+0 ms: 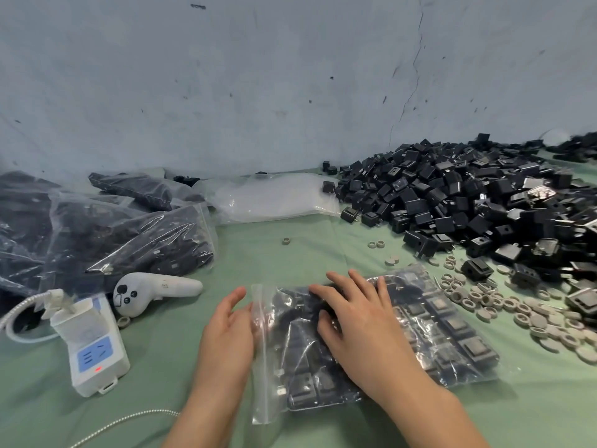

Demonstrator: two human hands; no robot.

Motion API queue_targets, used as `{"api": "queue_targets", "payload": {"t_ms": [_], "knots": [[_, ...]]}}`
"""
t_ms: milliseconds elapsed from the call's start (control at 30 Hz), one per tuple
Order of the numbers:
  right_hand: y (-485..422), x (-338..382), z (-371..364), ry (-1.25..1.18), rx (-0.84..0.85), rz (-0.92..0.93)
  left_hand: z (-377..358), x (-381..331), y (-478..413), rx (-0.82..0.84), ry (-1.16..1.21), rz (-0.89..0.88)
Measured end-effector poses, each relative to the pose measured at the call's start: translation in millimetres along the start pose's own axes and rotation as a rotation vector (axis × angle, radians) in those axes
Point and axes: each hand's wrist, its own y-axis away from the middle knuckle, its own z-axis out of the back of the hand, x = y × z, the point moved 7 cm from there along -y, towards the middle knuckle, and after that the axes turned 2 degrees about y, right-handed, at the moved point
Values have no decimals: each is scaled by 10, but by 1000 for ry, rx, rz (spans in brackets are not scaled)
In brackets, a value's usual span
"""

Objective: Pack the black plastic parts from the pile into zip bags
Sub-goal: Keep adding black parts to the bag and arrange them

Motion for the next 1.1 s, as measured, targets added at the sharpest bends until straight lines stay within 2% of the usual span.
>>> {"api": "queue_targets", "payload": {"t_ms": [100, 367, 567, 700, 933, 1100], "knots": [[3, 25, -22, 16, -3, 4, 24, 28, 45, -47, 117, 32], [37, 78, -46, 8, -6, 18, -179, -114, 152, 19, -127, -89], [62, 142, -69, 9, 6, 49, -178, -149, 118, 3, -118, -72], [93, 200, -107, 9, 8, 70, -165, -131, 88, 24, -51, -67], [100, 309, -157, 16, 38, 104, -156, -99, 53, 98, 179, 45], [106, 352, -191, 38, 56, 120, -147, -97, 31, 146, 152, 81]]}}
